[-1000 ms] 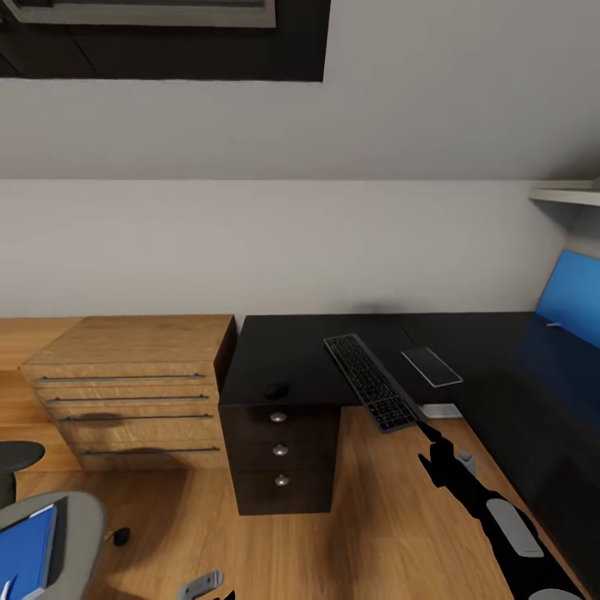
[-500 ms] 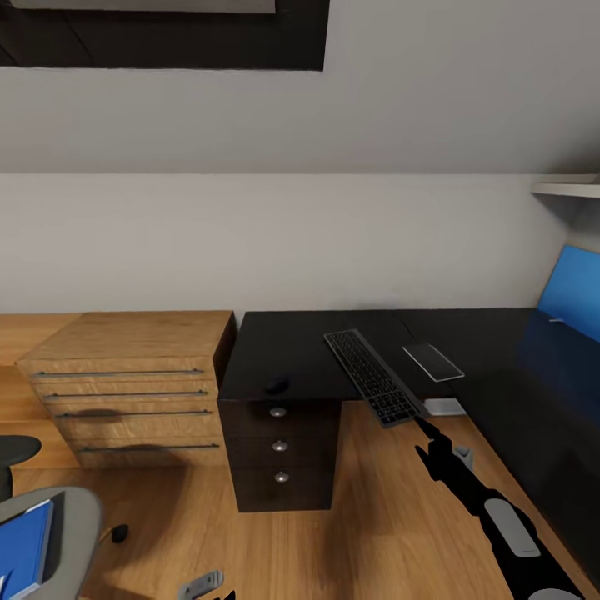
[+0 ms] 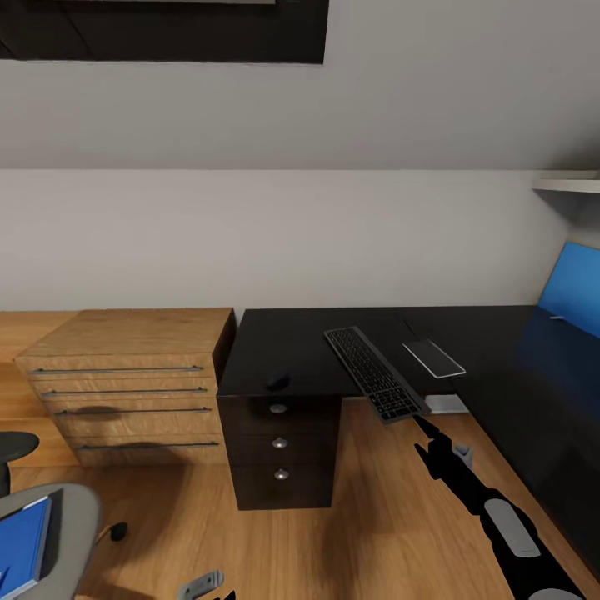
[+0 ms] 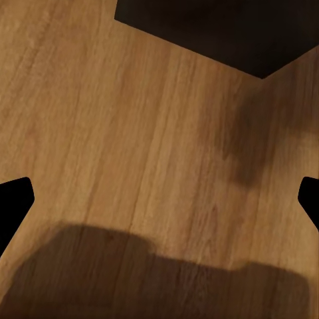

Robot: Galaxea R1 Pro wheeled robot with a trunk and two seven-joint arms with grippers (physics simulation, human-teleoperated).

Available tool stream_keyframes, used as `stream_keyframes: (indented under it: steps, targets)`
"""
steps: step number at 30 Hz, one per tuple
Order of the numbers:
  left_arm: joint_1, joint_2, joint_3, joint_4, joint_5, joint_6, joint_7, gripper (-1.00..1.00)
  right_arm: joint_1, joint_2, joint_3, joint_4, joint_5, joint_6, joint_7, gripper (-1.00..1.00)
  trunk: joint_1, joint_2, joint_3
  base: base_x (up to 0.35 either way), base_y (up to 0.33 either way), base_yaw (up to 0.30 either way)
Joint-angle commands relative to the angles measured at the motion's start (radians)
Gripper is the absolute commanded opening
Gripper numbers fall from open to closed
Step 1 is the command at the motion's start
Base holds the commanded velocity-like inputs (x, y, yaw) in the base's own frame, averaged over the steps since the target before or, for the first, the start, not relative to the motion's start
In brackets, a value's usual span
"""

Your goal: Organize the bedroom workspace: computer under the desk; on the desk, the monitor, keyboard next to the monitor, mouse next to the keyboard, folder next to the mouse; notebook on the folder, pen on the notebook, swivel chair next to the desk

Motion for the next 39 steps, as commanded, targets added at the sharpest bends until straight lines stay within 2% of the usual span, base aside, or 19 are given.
stream_keyframes:
  steps: [1,14,39]
  targets:
    - [-0.001,0.001,-0.008,0.001,0.011,-0.005,0.000,1.00,-0.001,0.000,-0.003,0.000,-0.007,0.009,0.001,1.00,0.000,0.000,-0.001,0.000,0.000,0.000]
    - [-0.001,0.001,-0.009,0.001,0.010,-0.005,0.000,1.00,-0.001,-0.001,-0.007,0.004,-0.009,0.009,0.001,1.00,0.000,0.000,-0.001,0.112,0.000,0.000]
    - [-0.001,-0.010,-0.011,0.001,0.010,-0.004,-0.002,1.00,-0.001,-0.002,-0.008,0.004,-0.009,0.009,0.001,1.00,0.000,0.000,-0.001,0.025,0.000,0.000]
